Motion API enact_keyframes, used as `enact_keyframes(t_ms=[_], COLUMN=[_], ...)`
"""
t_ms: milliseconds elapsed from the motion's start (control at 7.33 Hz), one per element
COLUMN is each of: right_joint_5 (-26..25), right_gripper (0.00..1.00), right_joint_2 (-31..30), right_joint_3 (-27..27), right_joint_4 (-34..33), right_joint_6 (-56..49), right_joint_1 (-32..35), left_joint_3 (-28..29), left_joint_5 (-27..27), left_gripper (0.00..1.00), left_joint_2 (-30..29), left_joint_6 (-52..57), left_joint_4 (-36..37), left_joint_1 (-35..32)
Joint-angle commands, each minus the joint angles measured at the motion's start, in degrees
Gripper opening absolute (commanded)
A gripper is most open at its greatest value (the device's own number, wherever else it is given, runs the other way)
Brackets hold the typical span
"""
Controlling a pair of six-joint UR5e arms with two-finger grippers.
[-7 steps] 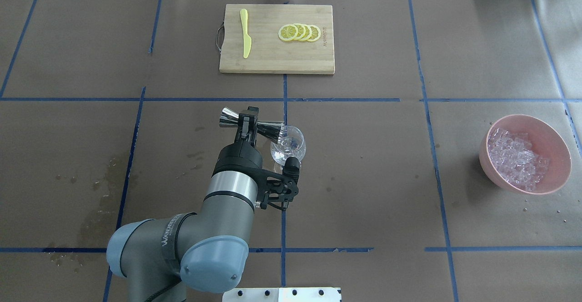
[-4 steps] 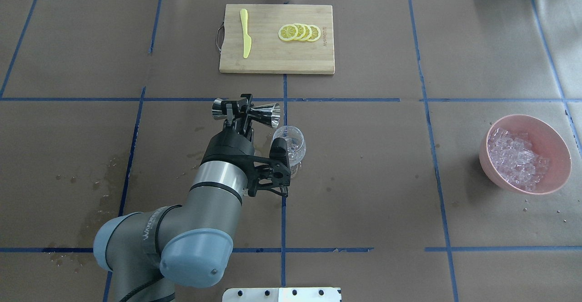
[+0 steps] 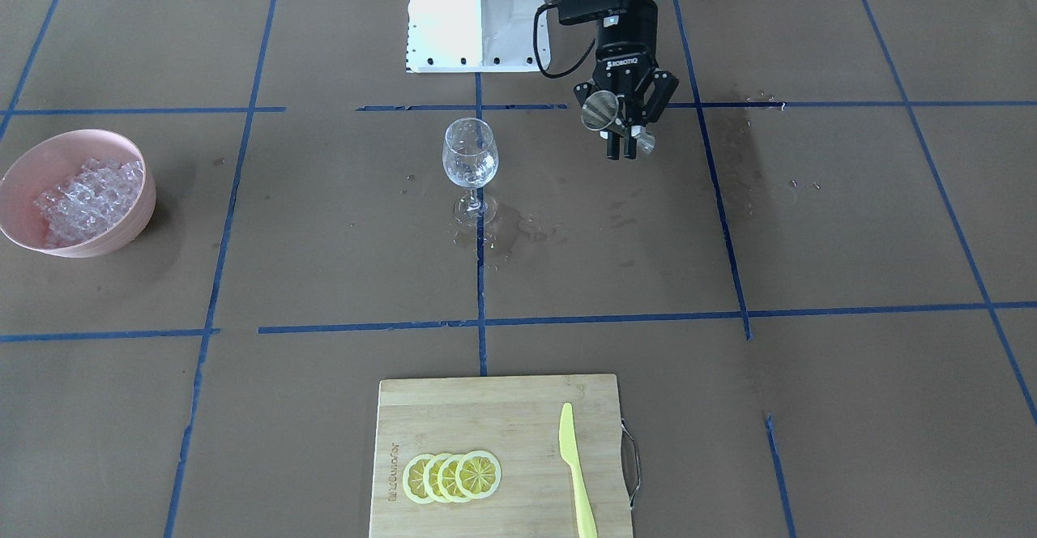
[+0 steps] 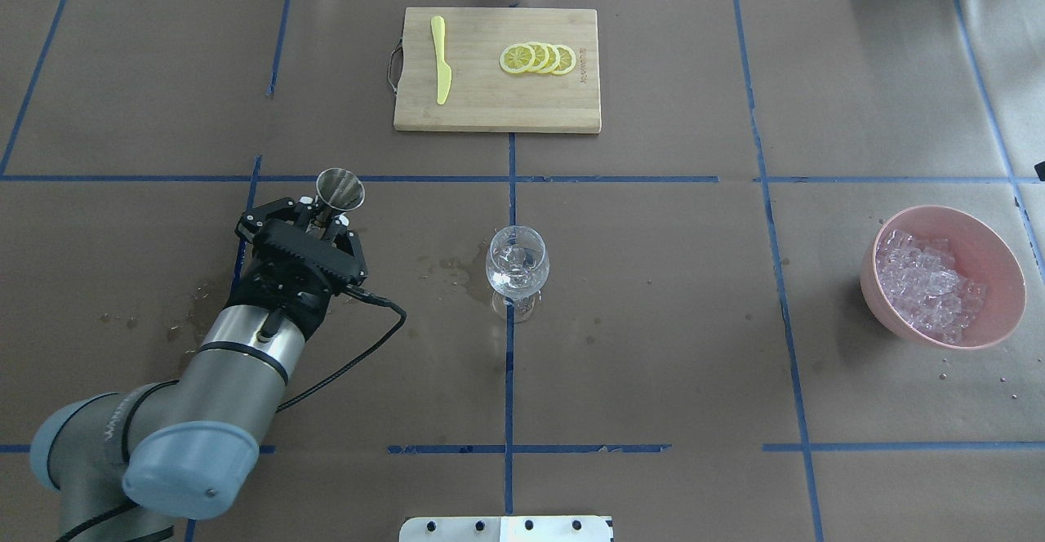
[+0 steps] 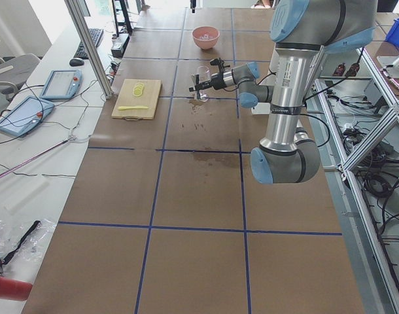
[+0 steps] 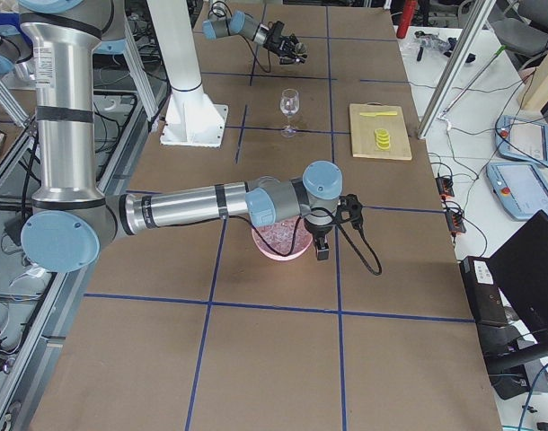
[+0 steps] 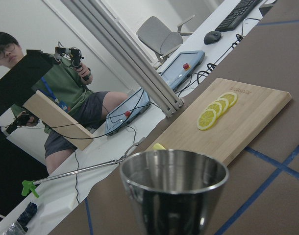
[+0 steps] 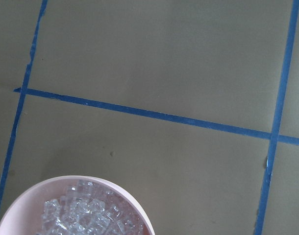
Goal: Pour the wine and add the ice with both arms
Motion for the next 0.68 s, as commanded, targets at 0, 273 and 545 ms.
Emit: enact_keyframes(t_ms=[0,273,545], right_joint_5=[-0.38,-1.96,-3.02], right_gripper=[1.00,1.00,1.00], right_joint_2=[-0.40,-0.93,-1.11], right_joint_3=[0.10,0.27,1.58], right_joint_4=[6.96,15.49,16.33], right_joint_6=[10.56,22.69,24.42], right_joint_1=[-5.15,-9.28,-10.09], left_joint_3=[1.34,7.72,12.56], left_joint_5=[0.12,0.20,0.55], left_gripper=[0.00,0.00,0.00], left_joint_2=[13.51,20.31,27.42], left_joint_6=[-1.78,-12.35,-18.69], left_joint_4=[-20.42,-28.63,-36.81], left_joint_1=[0.00,-0.09,-0.09])
